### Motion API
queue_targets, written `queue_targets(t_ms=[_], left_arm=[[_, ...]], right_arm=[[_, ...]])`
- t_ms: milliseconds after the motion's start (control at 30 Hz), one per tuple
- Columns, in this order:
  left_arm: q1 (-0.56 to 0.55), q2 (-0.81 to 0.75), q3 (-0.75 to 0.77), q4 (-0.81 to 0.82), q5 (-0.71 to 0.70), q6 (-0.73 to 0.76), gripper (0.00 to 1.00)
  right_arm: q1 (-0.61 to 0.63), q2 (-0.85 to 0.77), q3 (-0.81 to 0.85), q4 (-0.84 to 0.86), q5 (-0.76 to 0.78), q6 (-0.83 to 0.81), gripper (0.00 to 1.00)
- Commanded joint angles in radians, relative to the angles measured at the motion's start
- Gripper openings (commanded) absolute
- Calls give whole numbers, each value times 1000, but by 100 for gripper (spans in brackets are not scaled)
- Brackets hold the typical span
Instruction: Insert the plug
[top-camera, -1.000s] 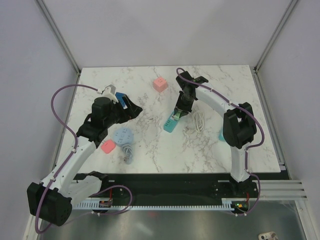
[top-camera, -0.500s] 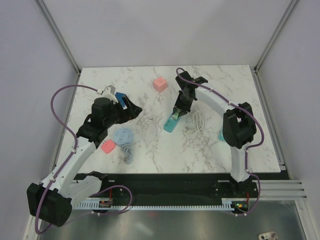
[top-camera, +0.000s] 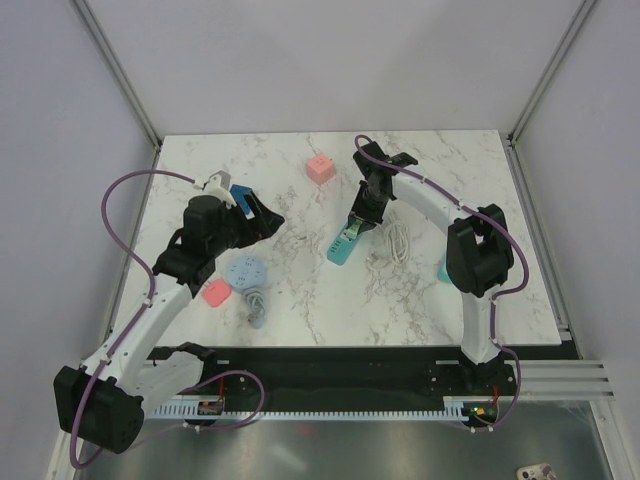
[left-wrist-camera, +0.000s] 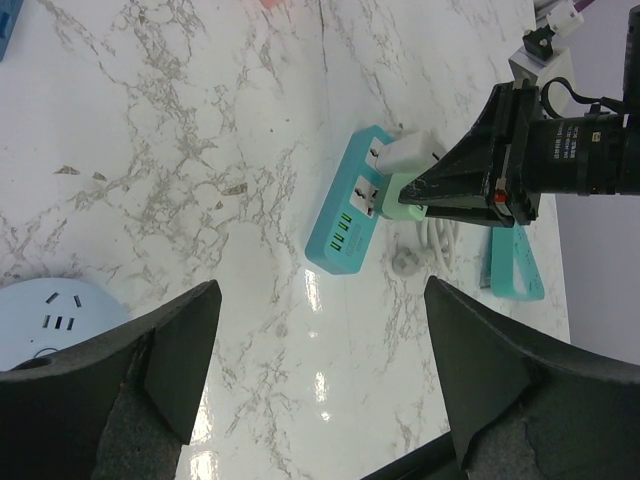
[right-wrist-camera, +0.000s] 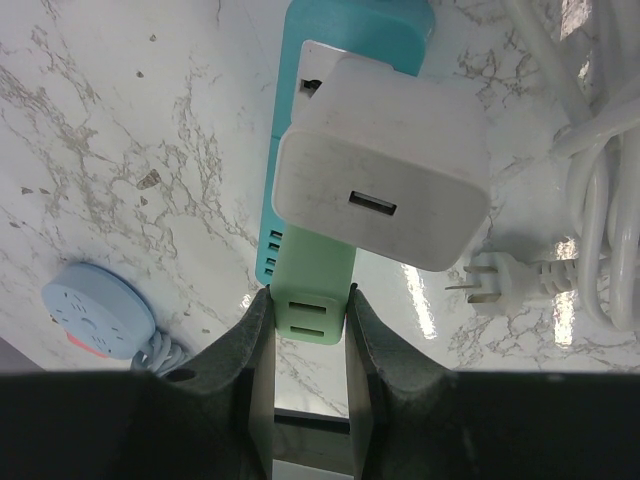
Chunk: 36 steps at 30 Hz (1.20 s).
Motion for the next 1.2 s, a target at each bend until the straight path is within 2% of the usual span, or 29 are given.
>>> queue_targets(t_ms=[0, 500, 1167], left_arm=[[3, -11, -9, 18, 3, 20, 90], [3, -14, -18, 31, 14, 17, 90], [5, -11, -18, 31, 2, 25, 90]], right_arm=[[-3, -17, -7, -26, -3, -1, 0], [-3, -25, -40, -29, -16, -25, 0], [-12, 116, -1, 2, -41, -70, 0]])
